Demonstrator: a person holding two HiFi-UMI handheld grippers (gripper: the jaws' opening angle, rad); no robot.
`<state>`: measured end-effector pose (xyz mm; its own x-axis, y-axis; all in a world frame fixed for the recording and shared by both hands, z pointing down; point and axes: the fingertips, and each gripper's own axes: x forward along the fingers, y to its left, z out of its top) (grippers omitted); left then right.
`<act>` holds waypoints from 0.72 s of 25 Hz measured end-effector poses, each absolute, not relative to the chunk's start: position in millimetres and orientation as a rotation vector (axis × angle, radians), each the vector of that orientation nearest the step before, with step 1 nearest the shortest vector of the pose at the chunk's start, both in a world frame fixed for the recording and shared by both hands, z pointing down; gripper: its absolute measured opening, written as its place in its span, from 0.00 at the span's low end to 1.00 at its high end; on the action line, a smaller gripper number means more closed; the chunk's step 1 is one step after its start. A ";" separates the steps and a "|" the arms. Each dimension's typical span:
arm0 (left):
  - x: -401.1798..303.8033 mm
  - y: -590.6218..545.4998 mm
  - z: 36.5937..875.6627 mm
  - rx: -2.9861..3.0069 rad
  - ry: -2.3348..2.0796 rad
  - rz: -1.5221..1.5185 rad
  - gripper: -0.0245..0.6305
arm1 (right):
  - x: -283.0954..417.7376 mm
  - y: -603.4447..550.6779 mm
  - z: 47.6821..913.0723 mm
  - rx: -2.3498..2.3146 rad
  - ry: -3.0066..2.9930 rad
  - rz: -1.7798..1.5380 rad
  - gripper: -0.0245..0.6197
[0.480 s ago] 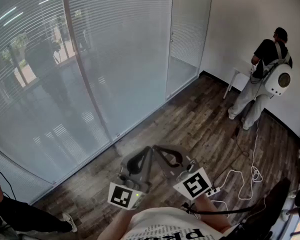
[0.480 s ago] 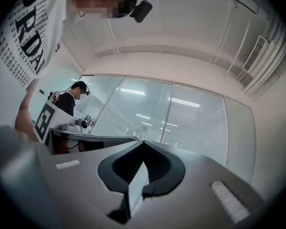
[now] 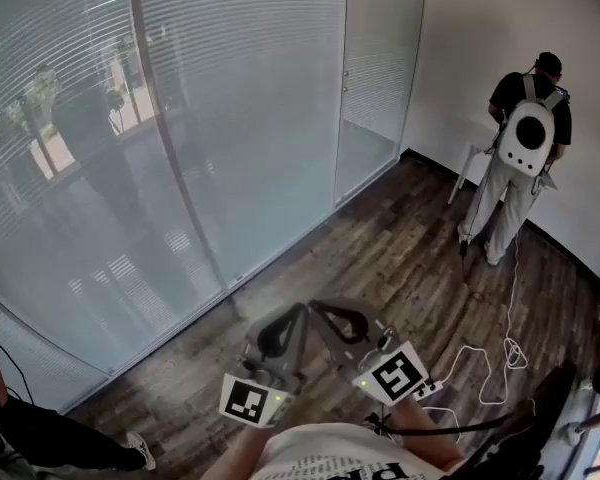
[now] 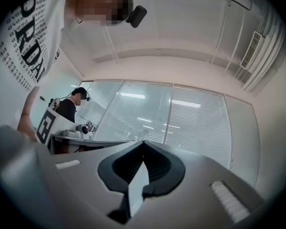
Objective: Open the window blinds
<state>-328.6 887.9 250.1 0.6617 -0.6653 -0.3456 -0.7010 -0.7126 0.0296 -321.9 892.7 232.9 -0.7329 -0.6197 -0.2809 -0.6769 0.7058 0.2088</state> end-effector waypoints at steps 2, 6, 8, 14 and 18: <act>-330.9 887.0 253.9 -2.772 1.146 0.513 0.03 | -324.6 892.4 235.9 -1.034 2.728 0.447 0.05; -334.2 881.0 259.9 -2.789 1.141 0.520 0.03 | -328.0 886.0 244.2 -1.044 2.755 0.443 0.05; -333.5 880.8 266.5 -2.793 1.139 0.514 0.03 | -327.4 885.4 253.8 -1.058 2.772 0.427 0.05; -351.1 880.7 290.6 -2.813 1.102 0.443 0.02 | -344.0 885.3 274.1 -1.116 2.792 0.412 0.05; -346.3 880.9 282.2 -2.853 1.107 0.497 0.02 | -339.7 885.5 272.5 -1.144 2.805 0.394 0.05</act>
<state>-346.3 880.9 282.2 0.6937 -0.6505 -0.3094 -0.6636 -0.7442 0.0768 -339.7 885.5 272.5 -0.7163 -0.6752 -0.1762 -0.6976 0.6869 0.2037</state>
